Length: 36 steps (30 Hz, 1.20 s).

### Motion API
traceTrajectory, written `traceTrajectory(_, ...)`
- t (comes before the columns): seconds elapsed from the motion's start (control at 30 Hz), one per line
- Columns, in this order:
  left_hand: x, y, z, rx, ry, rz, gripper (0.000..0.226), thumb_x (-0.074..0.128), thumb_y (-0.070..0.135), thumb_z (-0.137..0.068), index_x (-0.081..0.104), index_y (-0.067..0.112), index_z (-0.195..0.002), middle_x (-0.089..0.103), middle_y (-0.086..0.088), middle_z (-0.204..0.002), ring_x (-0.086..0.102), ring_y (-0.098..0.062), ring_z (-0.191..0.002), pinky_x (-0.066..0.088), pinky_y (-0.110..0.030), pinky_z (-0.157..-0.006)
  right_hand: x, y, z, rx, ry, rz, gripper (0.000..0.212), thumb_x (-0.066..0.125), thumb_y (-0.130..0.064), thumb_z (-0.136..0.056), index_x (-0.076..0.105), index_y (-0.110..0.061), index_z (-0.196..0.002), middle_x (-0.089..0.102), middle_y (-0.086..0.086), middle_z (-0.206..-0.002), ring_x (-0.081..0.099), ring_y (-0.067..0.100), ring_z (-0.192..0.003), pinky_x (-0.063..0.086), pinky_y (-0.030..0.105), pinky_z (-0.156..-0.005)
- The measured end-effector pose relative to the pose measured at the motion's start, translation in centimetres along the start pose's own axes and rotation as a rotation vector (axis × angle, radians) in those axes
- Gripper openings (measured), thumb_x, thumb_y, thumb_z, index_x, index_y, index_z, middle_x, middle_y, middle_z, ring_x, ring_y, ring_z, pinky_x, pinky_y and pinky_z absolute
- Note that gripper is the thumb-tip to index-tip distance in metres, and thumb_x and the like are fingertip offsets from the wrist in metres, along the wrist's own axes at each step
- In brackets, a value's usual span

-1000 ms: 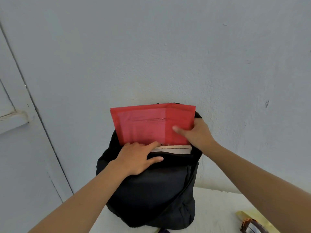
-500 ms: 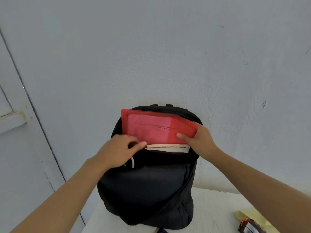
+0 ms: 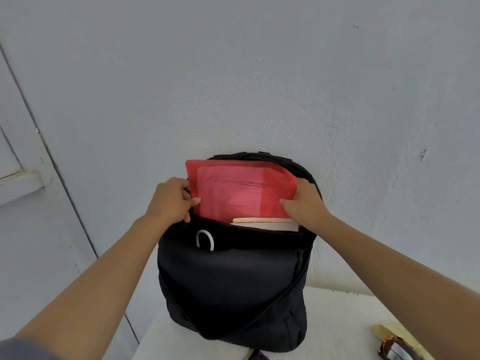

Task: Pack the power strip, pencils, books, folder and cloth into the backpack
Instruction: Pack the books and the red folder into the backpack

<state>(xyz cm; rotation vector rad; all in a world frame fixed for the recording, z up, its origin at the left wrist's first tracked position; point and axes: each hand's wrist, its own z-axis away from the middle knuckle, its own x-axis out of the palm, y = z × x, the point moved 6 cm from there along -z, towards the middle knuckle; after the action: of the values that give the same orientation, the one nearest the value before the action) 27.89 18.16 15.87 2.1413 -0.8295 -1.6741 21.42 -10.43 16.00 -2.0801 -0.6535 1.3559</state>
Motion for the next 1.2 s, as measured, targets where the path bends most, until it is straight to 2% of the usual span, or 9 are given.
traceTrajectory(0.17, 2.2, -1.3, -0.1, -0.037, -0.085, -0.054, 0.017, 0.073, 0.019, -0.094, 0.063, 0.015, -0.082, 0.074, -0.008, -0.062, 0.060, -0.006, -0.036, 0.054, -0.026, -0.069, 1.2, 1.1, 0.8, 0.037, -0.050, 0.030, 0.039, 0.064, -0.004, -0.092, 0.059, -0.007, -0.131, 0.067, 0.010, -0.112, 0.064, 0.030, -0.107, 0.043, 0.025, -0.082)
traceTrajectory(0.3, 2.8, -1.2, -1.0, -0.038, -0.117, 0.029, 0.009, 0.070, 0.022, -0.097, 0.064, 0.018, -0.103, 0.077, -0.005, -0.074, 0.065, -0.001, -0.045, 0.050, -0.024, -0.073, 0.7, 1.0, 0.4, 0.099, -0.108, 0.048, 0.041, 0.064, -0.007, -0.093, 0.052, -0.001, -0.131, 0.062, 0.016, -0.124, 0.060, 0.031, -0.113, 0.042, 0.026, -0.083)
traceTrajectory(0.4, 2.8, -1.5, -1.5, -0.050, -0.146, 0.146, 0.031, 0.066, 0.035, -0.098, 0.061, 0.023, -0.126, 0.078, -0.003, -0.088, 0.069, -0.008, -0.050, 0.048, -0.031, -0.072, 0.4, 0.9, 0.7, 0.095, -0.108, -0.020, 0.042, 0.066, -0.014, -0.094, 0.051, -0.006, -0.132, 0.061, 0.005, -0.119, 0.057, 0.025, -0.116, 0.041, 0.025, -0.084)
traceTrajectory(0.47, 2.7, -1.7, -1.2, -0.015, -0.117, 0.110, 0.034, 0.064, 0.032, -0.100, 0.056, 0.025, -0.132, 0.077, -0.001, -0.098, 0.066, -0.012, -0.044, 0.049, -0.029, -0.070, 0.4, 1.1, 1.2, 0.065, -0.012, -0.150, 0.044, 0.070, -0.025, -0.093, 0.055, -0.014, -0.133, 0.059, -0.007, -0.111, 0.058, 0.017, -0.113, 0.040, 0.023, -0.087)
traceTrajectory(0.6, 2.9, -1.8, -1.0, 0.031, -0.014, 0.035, 0.039, 0.067, 0.025, -0.098, 0.056, 0.026, -0.136, 0.076, 0.006, -0.092, 0.057, -0.012, -0.033, 0.050, -0.027, -0.058, 0.7, 1.6, 0.7, 0.021, 0.112, -0.101, 0.038, 0.071, -0.029, -0.092, 0.064, -0.008, -0.122, 0.065, -0.001, -0.103, 0.063, 0.022, -0.104, 0.041, 0.024, -0.083)
traceTrajectory(0.83, 3.3, -1.4, -1.7, 0.032, -0.011, -0.057, 0.034, 0.067, 0.026, -0.099, 0.057, 0.027, -0.131, 0.076, 0.005, -0.090, 0.057, -0.009, -0.034, 0.061, -0.039, -0.074, 1.2, 1.8, 0.0, 0.028, 0.054, 0.038, 0.036, 0.069, -0.029, -0.093, 0.061, -0.001, -0.115, 0.057, -0.003, -0.090, 0.057, 0.017, -0.086, 0.039, 0.024, -0.074)
traceTrajectory(0.97, 2.3, -0.7, -0.9, 0.062, 0.025, -0.149, 0.039, 0.066, 0.039, -0.097, 0.051, 0.027, -0.132, 0.075, 0.004, -0.079, 0.062, -0.011, -0.043, 0.060, -0.040, -0.075, 1.1, 1.5, 0.4, 0.038, -0.013, 0.087, 0.021, 0.066, -0.027, -0.096, 0.054, -0.010, -0.099, 0.047, -0.011, -0.074, 0.053, 0.016, -0.077, 0.038, 0.024, -0.070)
traceTrajectory(1.07, -0.5, 1.2, 0.0, 0.118, 0.189, -0.244, 0.035, 0.057, 0.053, -0.098, 0.059, 0.030, -0.124, 0.073, 0.007, -0.080, 0.071, -0.021, -0.074, 0.057, -0.041, -0.077, 0.9, 1.3, 0.6, 0.048, -0.026, 0.136, 0.024, 0.065, -0.030, -0.097, 0.049, -0.013, -0.090, 0.047, -0.008, -0.072, 0.053, 0.018, -0.075, 0.038, 0.026, -0.068)
traceTrajectory(1.2, -3.8, 3.1, 0.9, 0.205, 0.328, -0.288, 0.025, 0.053, 0.042, -0.102, 0.076, 0.032, -0.109, 0.076, 0.004, -0.079, 0.070, -0.031, -0.087, 0.056, -0.042, -0.073, 0.9, 1.1, 0.5, 0.053, -0.024, 0.239, 0.030, 0.059, -0.037, -0.098, 0.050, -0.011, -0.088, 0.051, -0.001, -0.072, 0.053, 0.017, -0.065, 0.042, 0.030, -0.062)
